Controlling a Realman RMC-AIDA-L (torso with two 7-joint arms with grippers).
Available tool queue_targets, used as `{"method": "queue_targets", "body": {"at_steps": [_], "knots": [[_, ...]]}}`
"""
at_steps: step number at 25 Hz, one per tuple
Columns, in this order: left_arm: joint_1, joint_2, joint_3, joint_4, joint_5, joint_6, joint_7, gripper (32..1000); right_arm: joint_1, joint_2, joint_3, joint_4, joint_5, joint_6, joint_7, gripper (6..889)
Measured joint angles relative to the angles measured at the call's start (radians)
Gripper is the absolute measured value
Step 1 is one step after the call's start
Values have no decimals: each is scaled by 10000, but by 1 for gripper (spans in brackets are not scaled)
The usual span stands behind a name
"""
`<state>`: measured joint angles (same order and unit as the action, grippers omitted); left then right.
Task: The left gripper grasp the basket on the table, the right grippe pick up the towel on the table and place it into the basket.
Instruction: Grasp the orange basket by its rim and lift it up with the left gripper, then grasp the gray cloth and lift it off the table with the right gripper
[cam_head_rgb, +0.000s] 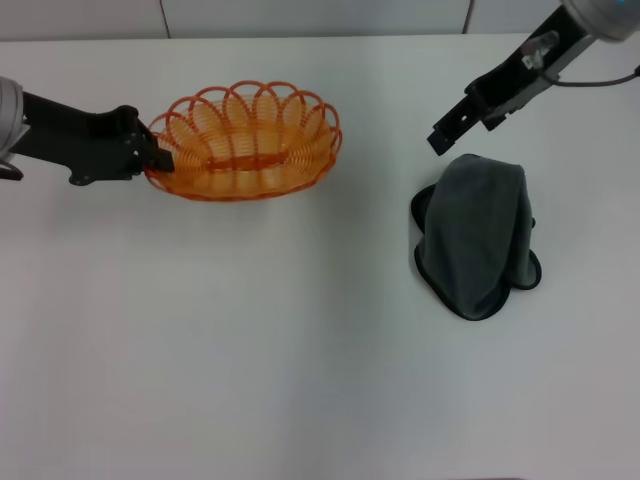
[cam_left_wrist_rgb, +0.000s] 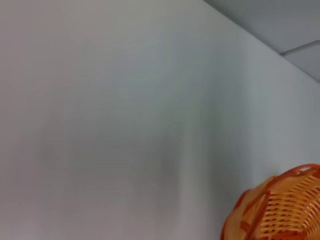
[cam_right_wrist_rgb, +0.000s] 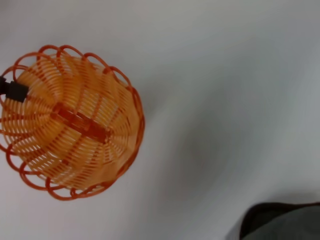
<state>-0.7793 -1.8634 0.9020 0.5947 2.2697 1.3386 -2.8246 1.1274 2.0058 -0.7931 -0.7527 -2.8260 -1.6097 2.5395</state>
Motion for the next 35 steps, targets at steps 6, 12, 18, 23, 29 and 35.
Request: {"method": "queue_targets", "body": {"at_steps": [6,12,18,23,29,35], "knots": [[-14,100,5,1,-443,143,-5,91,-93,-241,0,75,-58,-205,76,803],[-44,104,0,5,-467,199,-8,91,-262,-359,-1,91,-92,-374,134,801],[-62,105,1,5,-471,199,29,90,-449,-375,-37,103,-431,-308,156,798],[-77,105,-1,5,-471,198,60,89,-563,-368,-22,383,-501,-31,76,796],[-77,105,-1,5,-477,181,90,90,-641,-343,-16,966,-437,534,-115,794],[-76,97,-1,5,-483,142,112,90,-692,-244,-35,1437,-403,1265,-341,791]]}}
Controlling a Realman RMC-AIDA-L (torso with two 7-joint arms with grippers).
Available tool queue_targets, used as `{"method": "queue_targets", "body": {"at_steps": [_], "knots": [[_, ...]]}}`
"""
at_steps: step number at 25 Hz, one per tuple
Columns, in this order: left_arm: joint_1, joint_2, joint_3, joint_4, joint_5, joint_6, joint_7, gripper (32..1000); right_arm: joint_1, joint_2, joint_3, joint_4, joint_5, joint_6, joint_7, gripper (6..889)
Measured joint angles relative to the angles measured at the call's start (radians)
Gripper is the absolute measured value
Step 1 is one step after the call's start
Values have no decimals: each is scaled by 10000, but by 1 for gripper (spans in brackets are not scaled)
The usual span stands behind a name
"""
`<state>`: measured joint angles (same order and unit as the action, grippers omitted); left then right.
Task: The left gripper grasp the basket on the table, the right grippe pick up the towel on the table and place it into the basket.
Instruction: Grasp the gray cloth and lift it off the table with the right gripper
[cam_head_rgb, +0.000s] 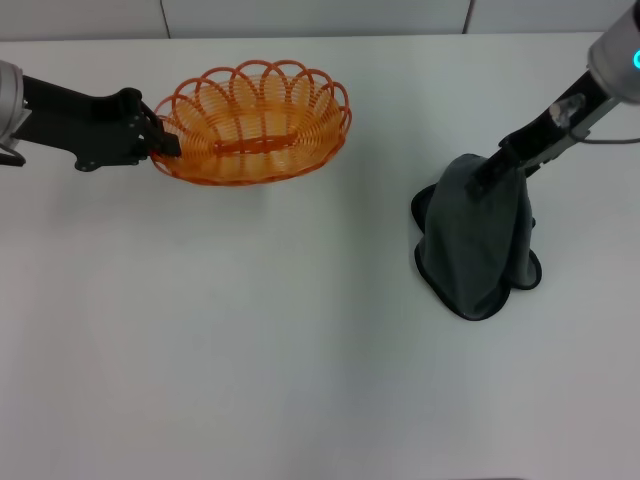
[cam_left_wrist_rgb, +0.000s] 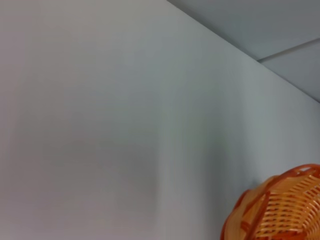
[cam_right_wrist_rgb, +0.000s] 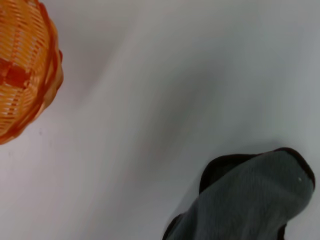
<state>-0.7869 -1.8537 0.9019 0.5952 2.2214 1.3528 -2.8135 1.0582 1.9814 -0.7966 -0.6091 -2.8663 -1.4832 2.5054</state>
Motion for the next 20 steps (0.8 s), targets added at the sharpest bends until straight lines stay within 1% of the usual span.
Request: {"method": "queue_targets", "body": {"at_steps": [5,12,15,20], "knots": [[0,-29,0,-1,-3,-8,55,90,-53,164,8,450,14,641,-269,789],[0,-58,0,-76,-3,-23,108,89,-272,572,-41,506,16,1443,-612,786],[0,-68,0,-88,-4,-25,118,89,-320,642,-50,698,7,1724,-702,785],[0,-70,0,-105,-4,-29,122,89,-342,651,-50,1096,-21,2225,-805,783]]}}
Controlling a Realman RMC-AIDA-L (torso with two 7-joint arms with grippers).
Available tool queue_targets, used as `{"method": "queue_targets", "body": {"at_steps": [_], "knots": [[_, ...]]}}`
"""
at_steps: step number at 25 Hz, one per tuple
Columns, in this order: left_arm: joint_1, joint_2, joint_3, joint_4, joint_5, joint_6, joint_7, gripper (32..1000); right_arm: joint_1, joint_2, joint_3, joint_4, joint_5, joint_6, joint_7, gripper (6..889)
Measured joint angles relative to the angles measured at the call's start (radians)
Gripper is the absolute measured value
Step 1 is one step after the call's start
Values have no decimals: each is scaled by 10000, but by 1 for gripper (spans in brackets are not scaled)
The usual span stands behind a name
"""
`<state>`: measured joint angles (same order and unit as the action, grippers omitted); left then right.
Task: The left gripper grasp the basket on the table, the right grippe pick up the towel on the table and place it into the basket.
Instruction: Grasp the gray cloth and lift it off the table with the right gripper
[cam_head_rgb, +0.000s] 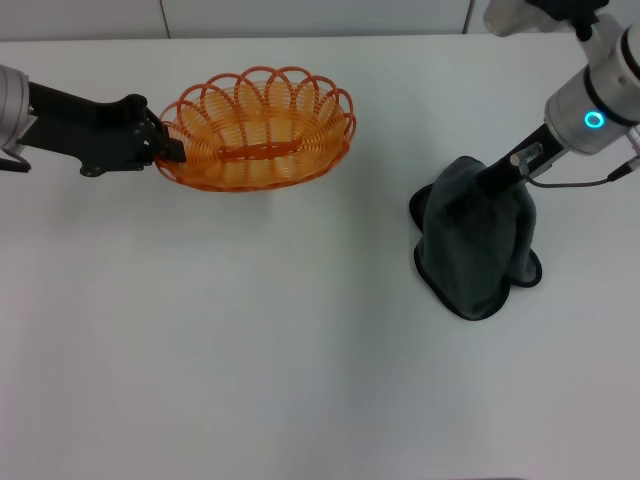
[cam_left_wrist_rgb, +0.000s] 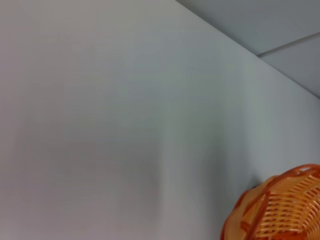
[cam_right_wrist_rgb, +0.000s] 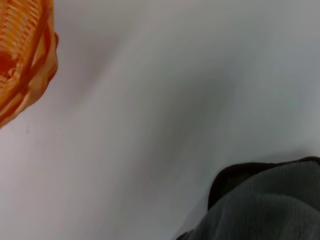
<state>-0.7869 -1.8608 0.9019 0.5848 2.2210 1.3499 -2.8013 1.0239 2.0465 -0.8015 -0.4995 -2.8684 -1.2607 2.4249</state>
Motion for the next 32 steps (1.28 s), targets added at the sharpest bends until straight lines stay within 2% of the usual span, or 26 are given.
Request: {"method": "queue_targets", "body": {"at_steps": [8,32], "knots": [[0,0,0,-4,-9,-6,18,89,-29,9,-21,300,-40,430,-113,779],[51,2,1,-34,-153,-58,108,90,-39,14,-23,317,-48,530,-136,769]]}}
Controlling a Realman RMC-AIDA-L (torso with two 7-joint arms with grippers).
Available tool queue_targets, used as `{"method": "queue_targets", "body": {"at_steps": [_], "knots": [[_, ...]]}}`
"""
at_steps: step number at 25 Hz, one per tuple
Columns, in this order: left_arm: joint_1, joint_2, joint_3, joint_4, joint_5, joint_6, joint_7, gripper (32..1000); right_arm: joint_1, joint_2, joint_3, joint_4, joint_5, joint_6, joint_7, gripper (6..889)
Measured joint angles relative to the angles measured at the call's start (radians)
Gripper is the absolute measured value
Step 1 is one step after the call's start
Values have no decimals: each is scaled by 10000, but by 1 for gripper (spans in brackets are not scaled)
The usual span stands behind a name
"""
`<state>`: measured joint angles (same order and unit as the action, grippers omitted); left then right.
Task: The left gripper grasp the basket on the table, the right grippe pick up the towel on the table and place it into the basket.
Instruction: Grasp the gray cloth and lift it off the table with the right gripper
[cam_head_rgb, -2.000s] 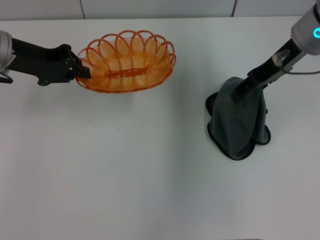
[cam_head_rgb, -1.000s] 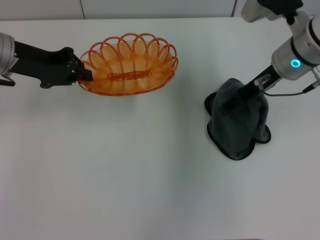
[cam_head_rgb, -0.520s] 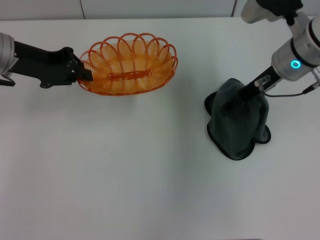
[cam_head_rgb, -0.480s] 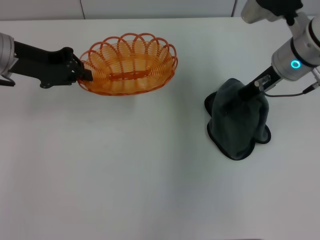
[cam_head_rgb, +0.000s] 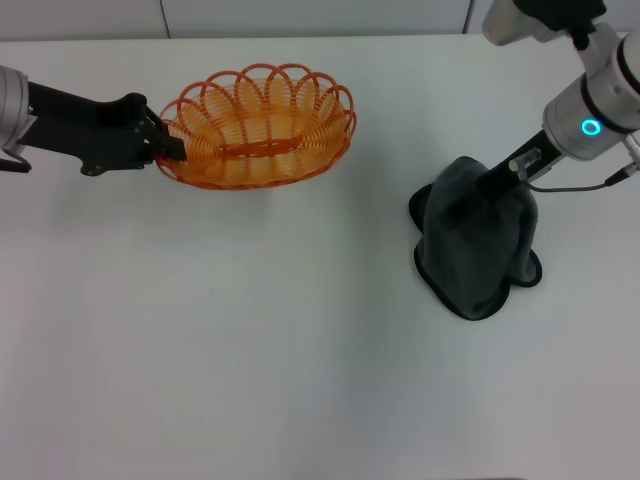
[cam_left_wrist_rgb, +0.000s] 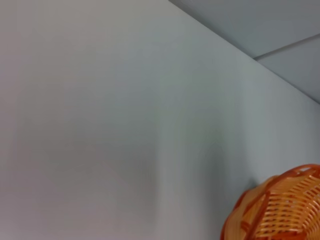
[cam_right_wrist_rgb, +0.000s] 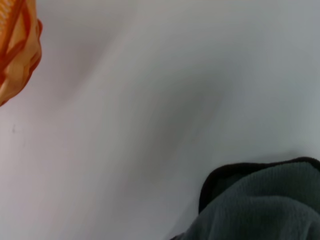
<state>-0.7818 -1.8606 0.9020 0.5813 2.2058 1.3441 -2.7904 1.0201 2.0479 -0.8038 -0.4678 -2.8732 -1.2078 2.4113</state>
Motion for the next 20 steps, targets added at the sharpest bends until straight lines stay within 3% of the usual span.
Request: {"method": "queue_targets", "body": {"at_steps": [12,20], "knots": [[24,14,0,0,0,-17,2,90,-49,0,-15,-3,-8,128,-12,764],[45,15,0,0,0,-20,2,90,-187,-1,0,-68,-5,105,-194,452]]}}
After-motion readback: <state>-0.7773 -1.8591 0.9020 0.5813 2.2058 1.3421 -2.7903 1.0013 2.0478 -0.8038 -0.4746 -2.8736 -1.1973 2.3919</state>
